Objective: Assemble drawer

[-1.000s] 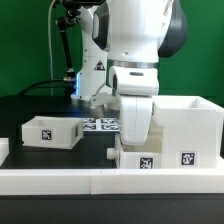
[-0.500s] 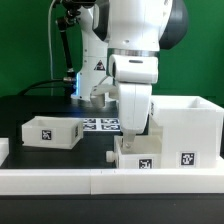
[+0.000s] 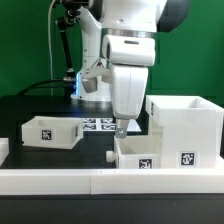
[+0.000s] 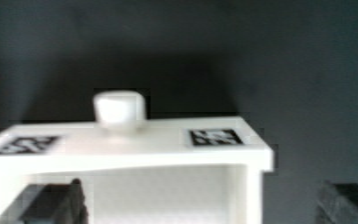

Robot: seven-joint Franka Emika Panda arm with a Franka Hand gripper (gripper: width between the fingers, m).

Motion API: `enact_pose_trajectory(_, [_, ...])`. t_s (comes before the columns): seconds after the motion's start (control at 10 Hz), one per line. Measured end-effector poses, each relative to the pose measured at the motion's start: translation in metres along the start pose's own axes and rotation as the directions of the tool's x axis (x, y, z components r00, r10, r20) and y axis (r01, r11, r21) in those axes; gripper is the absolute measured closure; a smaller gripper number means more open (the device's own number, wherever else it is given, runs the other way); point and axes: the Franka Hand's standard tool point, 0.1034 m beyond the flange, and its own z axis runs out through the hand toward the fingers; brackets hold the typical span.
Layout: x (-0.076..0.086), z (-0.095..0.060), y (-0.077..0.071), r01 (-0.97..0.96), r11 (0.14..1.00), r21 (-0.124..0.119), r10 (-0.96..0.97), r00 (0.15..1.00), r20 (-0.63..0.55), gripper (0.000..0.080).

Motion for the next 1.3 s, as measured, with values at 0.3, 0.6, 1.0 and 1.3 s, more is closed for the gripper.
enact_pose_trajectory(0.3, [-0.005,0.010,0.014,0.018,1.000,0.015,-0.018,1.000,0.000,0.0150])
enact_pose_trajectory(0.6, [-0.030,0.019,0.011,0.031,0.999,0.021,-0.029,0.996,-0.079,0.0150])
enact_pose_trajectory(1.0, [-0.034,0.034,0.026,0.054,0.998,0.024,-0.048,0.977,-0.206,0.0150])
enact_pose_trajectory(1.3, [-0.023,0.039,0.032,0.025,0.999,0.027,-0.018,0.967,-0.253,0.0150])
